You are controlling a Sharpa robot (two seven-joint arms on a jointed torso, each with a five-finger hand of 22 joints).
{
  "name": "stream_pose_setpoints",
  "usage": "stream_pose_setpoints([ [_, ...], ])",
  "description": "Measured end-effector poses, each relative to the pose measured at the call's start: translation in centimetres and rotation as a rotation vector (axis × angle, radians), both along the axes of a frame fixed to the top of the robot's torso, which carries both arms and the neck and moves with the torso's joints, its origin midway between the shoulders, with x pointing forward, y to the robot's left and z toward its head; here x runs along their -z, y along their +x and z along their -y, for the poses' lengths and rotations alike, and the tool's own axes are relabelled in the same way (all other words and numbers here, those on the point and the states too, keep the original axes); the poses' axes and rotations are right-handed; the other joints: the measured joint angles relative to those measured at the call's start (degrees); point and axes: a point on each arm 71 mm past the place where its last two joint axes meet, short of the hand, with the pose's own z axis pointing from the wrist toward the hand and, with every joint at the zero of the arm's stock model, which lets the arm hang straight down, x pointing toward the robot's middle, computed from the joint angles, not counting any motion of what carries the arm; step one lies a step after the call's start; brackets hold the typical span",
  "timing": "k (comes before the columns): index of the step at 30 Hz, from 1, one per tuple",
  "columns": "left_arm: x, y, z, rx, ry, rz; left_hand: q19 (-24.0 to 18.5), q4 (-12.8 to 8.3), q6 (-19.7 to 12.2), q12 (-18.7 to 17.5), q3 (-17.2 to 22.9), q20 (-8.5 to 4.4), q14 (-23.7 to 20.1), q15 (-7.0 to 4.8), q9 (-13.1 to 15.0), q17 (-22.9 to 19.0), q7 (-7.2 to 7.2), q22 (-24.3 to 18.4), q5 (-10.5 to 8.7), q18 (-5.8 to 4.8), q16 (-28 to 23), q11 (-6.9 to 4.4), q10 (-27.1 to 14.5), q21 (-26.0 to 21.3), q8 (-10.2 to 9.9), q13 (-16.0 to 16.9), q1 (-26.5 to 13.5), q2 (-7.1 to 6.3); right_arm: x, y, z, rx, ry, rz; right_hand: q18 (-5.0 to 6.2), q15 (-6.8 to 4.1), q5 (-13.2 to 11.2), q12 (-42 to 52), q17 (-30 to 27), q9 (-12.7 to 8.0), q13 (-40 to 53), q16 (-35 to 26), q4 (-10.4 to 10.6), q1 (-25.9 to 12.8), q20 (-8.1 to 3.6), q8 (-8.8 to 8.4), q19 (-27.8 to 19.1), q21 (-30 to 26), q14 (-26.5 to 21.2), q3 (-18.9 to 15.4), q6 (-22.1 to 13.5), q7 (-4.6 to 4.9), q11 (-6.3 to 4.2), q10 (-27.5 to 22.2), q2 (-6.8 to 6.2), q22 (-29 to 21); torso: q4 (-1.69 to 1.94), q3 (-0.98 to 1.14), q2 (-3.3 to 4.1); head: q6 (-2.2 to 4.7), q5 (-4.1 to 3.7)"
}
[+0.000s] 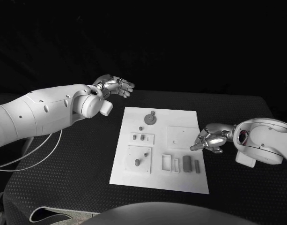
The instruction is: Assemble the parts on the task board
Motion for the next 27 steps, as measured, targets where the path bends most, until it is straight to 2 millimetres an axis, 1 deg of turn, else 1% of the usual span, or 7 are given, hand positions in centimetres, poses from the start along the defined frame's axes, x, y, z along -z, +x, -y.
stream_pose_setpoints([
  [2,0.0,0.0,-0.1,-0.001,0.000,0.000,0.0,0.0,0.0,0.0,0.0,0.00,0.0,0.00,0.0,0.1,0.00,0.0,0.00,0.00,0.0,0.00,0.0,0.0,0.0,0.0,0.0,0.00,0.4,-0.3,0.6,0.015,-0.025,-0.034,-0.01,-0.24,0.2,0.9,0.6,0.1,0.8,0.6,0.5,-0.9,-0.46,0.06,0.5,0.5,0.4,-1.0,0.0,0.00,-0.03,0.0,0.86,0.0,0.01,-0.05,0.00,-0.04,-0.17],
  [3,0.0,0.0,-0.1,-0.002,0.001,0.000,0.0,0.0,0.0,0.0,0.0,0.00,0.0,0.00,0.0,0.1,0.00,0.0,0.00,0.00,0.0,0.00,0.0,0.0,0.0,0.0,0.0,0.00,0.7,-0.5,0.9,0.025,-0.038,-0.053,-0.02,-0.33,1.9,1.2,0.9,0.2,1.2,0.6,0.6,-1.7,-0.69,-0.13,0.4,0.6,0.5,-2.2,0.0,0.00,-0.19,-0.2,1.69,0.0,-0.02,-0.07,0.00,-0.07,-0.26],
  [4,0.0,0.0,-0.2,-0.003,0.001,0.000,0.0,0.0,0.0,0.0,0.0,0.00,0.0,0.00,0.0,0.1,0.00,0.0,0.00,0.00,0.0,0.00,0.0,0.0,0.0,0.0,0.0,0.00,0.9,-0.6,0.9,0.031,-0.047,-0.066,-0.06,-0.36,5.1,1.5,1.1,0.2,1.6,0.7,0.2,-2.4,-1.03,-0.63,0.1,1.0,0.5,-3.9,0.0,-0.01,-0.33,-0.3,2.38,0.0,-0.02,-0.07,0.00,-0.09,-0.29],
  [6,0.0,0.0,-0.2,-0.004,0.002,0.000,0.0,0.0,0.0,0.0,0.0,0.00,0.0,0.00,0.0,0.1,0.00,0.0,0.00,0.00,0.0,0.00,0.0,0.0,0.2,0.0,0.0,0.00,1.2,-0.9,0.8,0.039,-0.061,-0.085,-1.00,-0.47,10.6,1.5,1.6,-0.4,2.0,0.7,-1.6,-4.0,-1.64,-1.76,-0.3,1.6,0.4,-8.2,0.0,-0.04,-0.42,-0.4,4.00,0.0,-0.08,-0.07,-0.01,-0.15,-0.34],
  [8,0.0,0.1,-0.1,-0.002,0.001,0.000,0.0,0.0,0.0,0.0,0.0,0.00,0.0,0.00,0.0,0.1,0.00,0.0,0.00,0.00,0.0,0.00,0.0,0.0,0.2,0.0,0.0,0.00,1.5,-1.2,0.4,0.043,-0.071,-0.104,-1.27,-0.60,13.1,1.6,2.5,-1.1,2.2,0.8,-2.9,-5.1,-1.97,-2.28,-0.2,1.9,0.9,-10.9,0.4,-0.48,-0.70,0.2,5.03,0.0,-0.14,-0.08,-0.04,-0.21,-0.34],
  [16,0.0,0.1,0.2,0.006,-0.001,-0.001,0.0,0.0,0.0,0.0,0.0,0.00,0.0,0.00,0.0,0.1,0.00,0.0,0.00,0.00,0.0,0.00,0.0,0.0,0.2,0.0,0.0,0.00,2.6,-1.7,-0.9,0.066,-0.106,-0.144,-1.27,-1.28,14.9,1.3,7.0,-2.3,2.7,2.0,-4.0,-7.0,-2.62,-2.28,0.1,2.0,4.8,-13.0,4.2,-1.34,-1.54,3.0,6.51,0.0,-0.18,-0.07,-0.11,-0.40,-0.71],
  [27,0.0,0.0,0.0,0.004,-0.001,-0.002,0.0,0.0,0.0,0.0,0.0,0.00,0.0,0.00,0.0,0.2,0.00,0.1,0.00,0.00,0.0,-0.03,0.0,-0.2,0.2,0.0,0.0,0.00,4.2,-1.9,-1.9,0.078,-0.139,-0.157,-1.28,-1.55,15.1,1.0,7.4,-2.5,3.1,1.5,-4.2,-7.3,-2.72,-2.74,0.2,2.0,5.0,-13.7,4.6,-1.54,-1.65,3.3,6.17,0.0,-0.12,-0.11,-0.03,-0.86,-0.62],
])
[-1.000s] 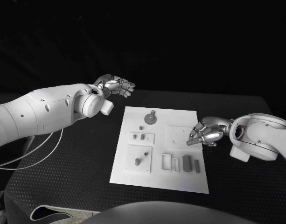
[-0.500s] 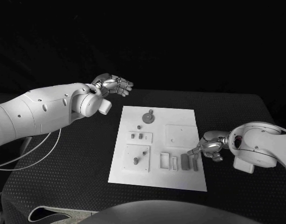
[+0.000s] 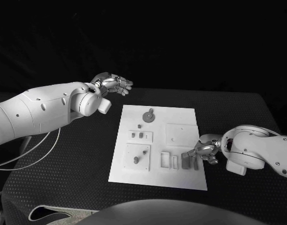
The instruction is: Assemble the parts on the task board
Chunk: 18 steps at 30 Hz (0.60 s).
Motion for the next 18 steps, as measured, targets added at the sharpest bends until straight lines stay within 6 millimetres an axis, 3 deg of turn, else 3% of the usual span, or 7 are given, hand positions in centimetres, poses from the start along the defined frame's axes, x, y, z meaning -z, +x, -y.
stream_pose_setpoints([
  [13,0.0,-0.1,0.1,0.004,-0.002,-0.001,0.0,0.0,0.0,0.0,0.0,0.00,0.0,0.00,0.0,0.1,0.00,0.0,0.00,0.00,-0.1,0.00,0.0,0.0,0.0,0.0,0.0,0.00,1.2,0.2,-0.2,-0.006,-0.034,-0.007,0.00,-0.03,0.0,-0.6,-0.1,-0.2,0.3,-0.3,-0.2,-0.3,0.02,-0.33,0.0,0.0,0.0,-0.2,0.1,0.00,0.01,0.0,0.16,0.0,-0.06,0.01,0.02,-0.62,0.36],
  [18,0.0,-0.1,0.0,0.005,-0.002,-0.002,0.0,0.0,0.0,0.0,0.0,0.00,0.0,0.00,-0.1,0.1,0.00,0.1,0.00,0.00,-0.2,0.00,0.0,0.0,0.0,0.0,0.0,0.00,1.5,0.1,-1.1,-0.028,-0.032,-0.013,0.00,-0.03,-0.3,-0.6,-0.1,-0.2,0.4,-0.7,-0.2,-0.5,0.02,-0.33,0.0,0.0,0.0,-0.2,0.1,0.05,0.02,0.0,-0.06,0.0,-0.13,0.00,0.00,-0.75,0.44],
])
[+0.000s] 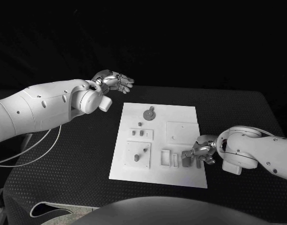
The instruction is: Assemble the parts on the task board
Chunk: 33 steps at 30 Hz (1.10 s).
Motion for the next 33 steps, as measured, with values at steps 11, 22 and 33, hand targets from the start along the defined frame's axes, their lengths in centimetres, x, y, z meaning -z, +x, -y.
stream_pose_setpoints([
  [11,0.0,0.0,0.1,0.004,-0.001,-0.001,0.0,0.3,0.0,0.0,0.0,0.00,0.0,0.00,0.0,0.1,0.00,0.0,0.00,0.00,0.0,0.00,0.0,0.0,0.0,0.0,0.0,0.00,0.8,0.4,-0.3,-0.005,-0.005,0.001,0.02,-0.03,0.0,-0.3,0.0,0.4,0.4,-0.2,-0.5,0.0,0.01,0.12,0.0,0.0,0.0,-0.1,1.2,-0.04,-0.01,0.2,0.00,0.0,0.16,-0.02,-0.02,-0.37,0.16],
  [22,0.0,0.0,0.2,0.006,-0.002,-0.001,0.0,0.3,0.0,0.0,0.0,0.00,0.0,0.00,0.0,0.1,0.00,0.0,0.00,0.00,0.0,0.00,0.0,0.0,0.0,0.0,0.0,0.00,0.9,0.5,-0.5,-0.011,-0.008,0.007,0.02,-0.20,-3.9,-1.4,1.2,1.7,1.5,-1.5,-2.6,3.1,0.34,0.12,0.3,0.0,0.2,5.5,1.5,-0.05,0.10,0.3,-0.87,-0.1,0.03,-0.01,-0.01,-0.55,0.43],
  [33,0.0,0.0,0.2,0.007,-0.002,-0.003,0.0,0.3,0.0,0.0,0.0,0.00,0.0,0.00,0.0,0.2,0.00,0.1,0.00,0.00,0.0,0.00,0.0,0.0,0.0,0.0,-0.2,0.22,0.9,0.5,-1.2,-0.025,-0.011,0.012,0.10,0.08,-9.1,-2.7,2.4,1.7,3.2,-3.4,-0.8,2.2,1.12,0.13,1.1,0.0,0.7,17.1,1.9,0.05,0.11,0.9,-5.63,-0.2,0.00,0.03,-0.03,-0.55,0.33],
])
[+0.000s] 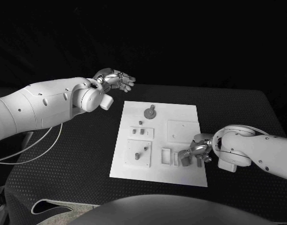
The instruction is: Assemble the parts on the task board
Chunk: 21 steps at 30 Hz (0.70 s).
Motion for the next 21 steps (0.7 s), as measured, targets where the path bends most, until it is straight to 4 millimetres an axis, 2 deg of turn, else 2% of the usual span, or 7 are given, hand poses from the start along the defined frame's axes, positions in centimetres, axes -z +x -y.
stream_pose_setpoints([
  [7,0.0,0.0,0.0,0.001,0.000,-0.001,0.0,0.0,0.0,0.0,0.0,0.00,0.2,0.20,0.0,0.1,0.00,0.0,0.00,0.00,0.0,0.00,0.0,0.0,0.0,0.0,0.0,0.00,0.0,0.0,-0.1,-0.007,-0.007,0.007,0.08,0.01,0.0,-0.1,0.4,0.0,0.4,-0.1,-0.4,0.2,0.00,0.01,0.0,0.0,0.0,2.0,0.3,-0.11,0.00,0.0,-1.14,0.0,0.00,0.00,0.01,0.00,0.02],
  [10,0.0,0.0,0.0,0.001,0.000,-0.001,0.0,0.0,0.0,0.0,0.0,0.00,0.2,0.20,0.0,0.1,0.00,0.0,0.00,0.00,0.0,0.00,0.0,0.0,0.0,0.0,0.0,0.00,0.0,-0.1,-0.1,-0.006,-0.006,0.011,0.10,0.06,0.0,-0.3,0.7,0.0,0.6,-0.4,-0.4,0.8,0.13,0.00,0.1,0.0,0.4,4.2,0.4,-0.02,0.08,0.1,-1.78,0.0,0.01,-0.02,0.01,0.00,-0.02],
  [11,0.0,0.0,0.0,0.001,0.000,-0.001,0.0,0.0,0.0,0.0,0.0,0.00,0.2,0.20,0.0,0.1,0.00,0.0,0.00,0.00,0.0,0.00,0.0,0.0,0.0,0.0,0.0,0.00,-0.1,-0.2,-0.1,-0.004,-0.004,0.013,0.17,-0.04,0.8,-0.3,0.8,0.0,0.7,-0.4,-0.3,0.8,0.21,-0.02,0.2,0.0,0.5,5.2,0.5,0.04,-0.12,0.3,-1.79,-0.1,0.01,-0.03,0.01,0.00,-0.03],
  [14,0.0,0.0,0.0,0.001,0.000,-0.001,0.0,0.0,0.0,0.0,0.0,0.00,0.2,0.20,0.0,0.1,0.00,0.0,0.00,0.00,0.0,0.00,0.0,0.0,0.0,0.0,0.0,0.00,-0.2,-0.5,-0.1,0.000,0.007,0.015,0.37,-0.18,3.6,-0.5,1.1,-0.1,0.8,-0.4,0.4,0.4,0.42,-1.71,0.4,0.3,0.8,6.7,0.6,-0.07,-0.21,0.4,-1.90,-0.1,0.03,-0.04,0.01,0.00,-0.04],
  [15,0.0,0.0,0.0,0.001,0.000,-0.001,0.0,0.0,0.0,0.0,0.0,0.00,0.2,0.20,0.0,0.1,0.00,0.0,0.00,0.00,0.0,0.00,0.0,0.0,0.0,0.0,0.0,0.00,-0.2,-0.7,-0.2,0.000,0.011,0.015,0.37,-0.19,4.0,-0.5,1.2,-1.0,0.9,-0.4,0.5,0.0,0.42,-1.84,0.4,0.3,0.8,7.4,0.7,-0.16,-0.22,0.6,-2.22,-0.1,0.03,-0.06,0.01,0.00,-0.04],
  [16,0.0,0.0,0.0,0.001,0.000,-0.001,0.0,0.0,0.0,0.0,0.0,0.00,0.2,0.20,0.0,0.1,0.00,0.0,0.00,0.00,0.0,0.00,0.0,0.0,0.0,0.0,0.0,0.00,-0.3,-0.8,-0.3,-0.001,0.016,0.014,0.39,-0.19,4.0,-0.5,1.4,-1.7,0.9,-0.4,0.7,-0.1,0.40,-1.98,0.4,0.3,0.8,8.1,0.8,-0.25,-0.32,0.9,-2.35,-0.2,0.03,-0.07,0.01,0.00,-0.05],
  [21,0.0,0.0,0.0,0.001,0.000,-0.002,0.0,0.2,0.0,0.0,-0.2,0.00,0.2,0.20,0.0,0.1,0.00,0.0,0.00,0.00,-0.2,0.00,0.0,0.0,0.0,0.0,0.0,0.00,-1.3,-0.9,-1.0,0.000,0.045,0.025,0.45,-0.19,4.5,-0.8,1.5,-1.1,1.1,-0.7,0.9,-0.7,0.39,-1.44,0.8,0.3,1.2,9.0,1.1,-0.10,-0.22,1.0,-2.89,-0.2,0.03,-0.07,0.01,-0.01,-0.12],
])
